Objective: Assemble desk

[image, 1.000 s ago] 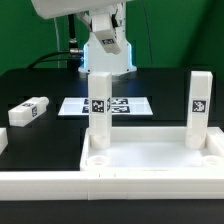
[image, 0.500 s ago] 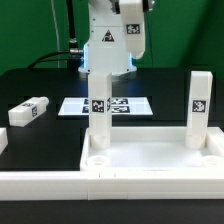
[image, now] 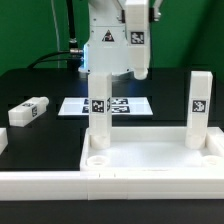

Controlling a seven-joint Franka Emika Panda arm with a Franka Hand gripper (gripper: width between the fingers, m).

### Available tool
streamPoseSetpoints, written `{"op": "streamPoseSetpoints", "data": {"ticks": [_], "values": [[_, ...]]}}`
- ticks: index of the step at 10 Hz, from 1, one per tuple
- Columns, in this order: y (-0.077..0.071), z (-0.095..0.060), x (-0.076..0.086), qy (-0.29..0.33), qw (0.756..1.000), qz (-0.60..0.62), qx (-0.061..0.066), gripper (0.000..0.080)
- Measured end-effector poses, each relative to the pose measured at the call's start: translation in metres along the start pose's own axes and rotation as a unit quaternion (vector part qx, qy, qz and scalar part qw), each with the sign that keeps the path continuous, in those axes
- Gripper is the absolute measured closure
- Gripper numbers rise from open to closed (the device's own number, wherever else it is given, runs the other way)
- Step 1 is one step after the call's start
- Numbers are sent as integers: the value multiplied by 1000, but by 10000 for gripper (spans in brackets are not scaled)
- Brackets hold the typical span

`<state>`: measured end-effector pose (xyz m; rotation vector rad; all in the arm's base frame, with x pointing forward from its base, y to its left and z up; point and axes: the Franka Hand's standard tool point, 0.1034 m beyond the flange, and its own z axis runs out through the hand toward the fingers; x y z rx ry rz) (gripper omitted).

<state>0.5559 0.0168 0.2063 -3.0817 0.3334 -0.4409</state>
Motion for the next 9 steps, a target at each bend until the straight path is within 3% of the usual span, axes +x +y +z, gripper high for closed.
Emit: {"op": "streamPoseSetpoints", "data": {"ticks": [1,2,3,7,9], "values": [[-3,0,14,24,1000,-6,0,506],[-18,-6,29,59,998,-5,-2,506],[-33,-11,31,70,997,-22,-1,506],[-31,-4,26,60,998,-13,5,506],[-49,16,43,63,998,-19,3,506]]}}
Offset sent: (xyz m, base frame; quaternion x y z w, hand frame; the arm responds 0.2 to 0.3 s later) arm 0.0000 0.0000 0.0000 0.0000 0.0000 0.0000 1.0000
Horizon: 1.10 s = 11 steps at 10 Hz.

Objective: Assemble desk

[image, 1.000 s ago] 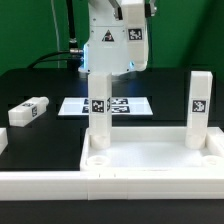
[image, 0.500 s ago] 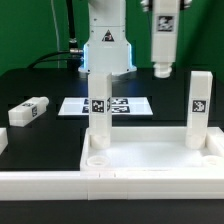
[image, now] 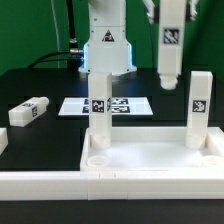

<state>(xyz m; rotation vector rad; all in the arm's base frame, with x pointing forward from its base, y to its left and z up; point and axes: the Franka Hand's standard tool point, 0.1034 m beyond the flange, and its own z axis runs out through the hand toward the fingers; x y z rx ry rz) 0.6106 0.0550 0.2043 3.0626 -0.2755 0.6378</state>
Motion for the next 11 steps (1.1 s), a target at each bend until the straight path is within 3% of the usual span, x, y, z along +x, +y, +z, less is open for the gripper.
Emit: {"op": "streamPoseSetpoints", "data": {"ticks": [1,2,3,4,9,11], "values": [[-6,9,6,3,1000,1,0,505],[-21,22,1,16,1000,18,9,505],[-39,37,-14,24,999,23,21,505],[-44,42,-25,26,999,36,30,505],[-43,46,-24,31,999,11,34,505],[-47,67,-24,52,998,-27,36,505]]}}
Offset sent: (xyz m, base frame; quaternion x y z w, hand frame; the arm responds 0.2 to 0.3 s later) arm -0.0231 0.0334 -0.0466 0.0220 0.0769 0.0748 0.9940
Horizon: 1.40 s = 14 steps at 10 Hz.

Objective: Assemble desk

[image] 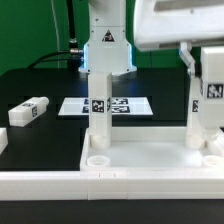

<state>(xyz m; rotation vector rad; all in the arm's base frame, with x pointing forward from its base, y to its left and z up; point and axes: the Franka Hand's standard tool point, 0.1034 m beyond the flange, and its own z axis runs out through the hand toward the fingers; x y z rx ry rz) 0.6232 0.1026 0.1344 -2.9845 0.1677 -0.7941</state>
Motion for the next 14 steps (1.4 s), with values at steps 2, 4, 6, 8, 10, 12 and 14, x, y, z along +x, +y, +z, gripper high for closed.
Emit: {"op": "streamPoseSetpoints", "data": {"ticks": [2,4,6,8,10,12,14], "values": [[-11,7,8,6,1000,-11,3,505],[-13,8,10,8,1000,-8,5,505],[-13,9,9,7,1000,-14,5,505],[-15,12,9,21,999,-24,5,505],[-14,10,18,34,999,-37,-1,505],[-12,12,16,32,999,-39,-3,505],[-10,17,9,26,999,-38,-5,505]]}}
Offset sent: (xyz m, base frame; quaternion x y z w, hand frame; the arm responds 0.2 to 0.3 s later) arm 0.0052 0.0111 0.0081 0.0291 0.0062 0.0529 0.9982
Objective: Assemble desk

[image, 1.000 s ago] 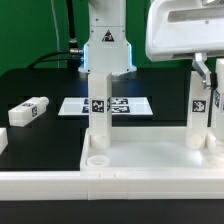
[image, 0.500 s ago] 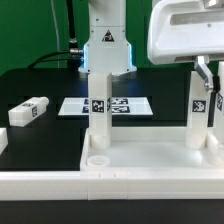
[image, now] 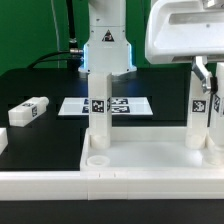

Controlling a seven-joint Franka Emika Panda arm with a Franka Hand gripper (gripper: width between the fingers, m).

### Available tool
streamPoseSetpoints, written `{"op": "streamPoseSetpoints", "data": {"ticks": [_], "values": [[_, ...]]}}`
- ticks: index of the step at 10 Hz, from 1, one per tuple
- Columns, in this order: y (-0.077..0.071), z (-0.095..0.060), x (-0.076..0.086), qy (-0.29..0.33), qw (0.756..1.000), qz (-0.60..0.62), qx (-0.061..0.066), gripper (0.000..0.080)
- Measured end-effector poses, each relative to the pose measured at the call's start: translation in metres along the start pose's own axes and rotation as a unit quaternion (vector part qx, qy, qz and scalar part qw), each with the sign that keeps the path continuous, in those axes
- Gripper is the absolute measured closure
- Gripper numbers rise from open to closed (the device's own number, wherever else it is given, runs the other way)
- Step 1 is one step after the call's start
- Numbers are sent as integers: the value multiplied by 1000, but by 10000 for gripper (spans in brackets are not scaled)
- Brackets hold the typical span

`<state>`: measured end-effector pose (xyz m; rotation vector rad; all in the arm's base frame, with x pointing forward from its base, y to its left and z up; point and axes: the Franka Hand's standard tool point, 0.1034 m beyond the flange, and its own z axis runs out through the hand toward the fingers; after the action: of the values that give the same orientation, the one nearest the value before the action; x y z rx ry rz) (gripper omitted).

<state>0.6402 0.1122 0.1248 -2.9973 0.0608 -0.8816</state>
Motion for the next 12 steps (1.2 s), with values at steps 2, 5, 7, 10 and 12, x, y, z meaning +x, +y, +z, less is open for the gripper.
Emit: {"op": "streamPoseSetpoints", "data": {"ticks": [2,5,7,10,12], "values": [[0,3,-4,2,1000,-3,0,505],[1,4,-3,7,1000,-10,0,505],[8,4,-2,5,1000,-21,-3,505],[10,4,-4,1,1000,-28,-4,505],[9,3,-4,1,999,-35,-3,505]]}}
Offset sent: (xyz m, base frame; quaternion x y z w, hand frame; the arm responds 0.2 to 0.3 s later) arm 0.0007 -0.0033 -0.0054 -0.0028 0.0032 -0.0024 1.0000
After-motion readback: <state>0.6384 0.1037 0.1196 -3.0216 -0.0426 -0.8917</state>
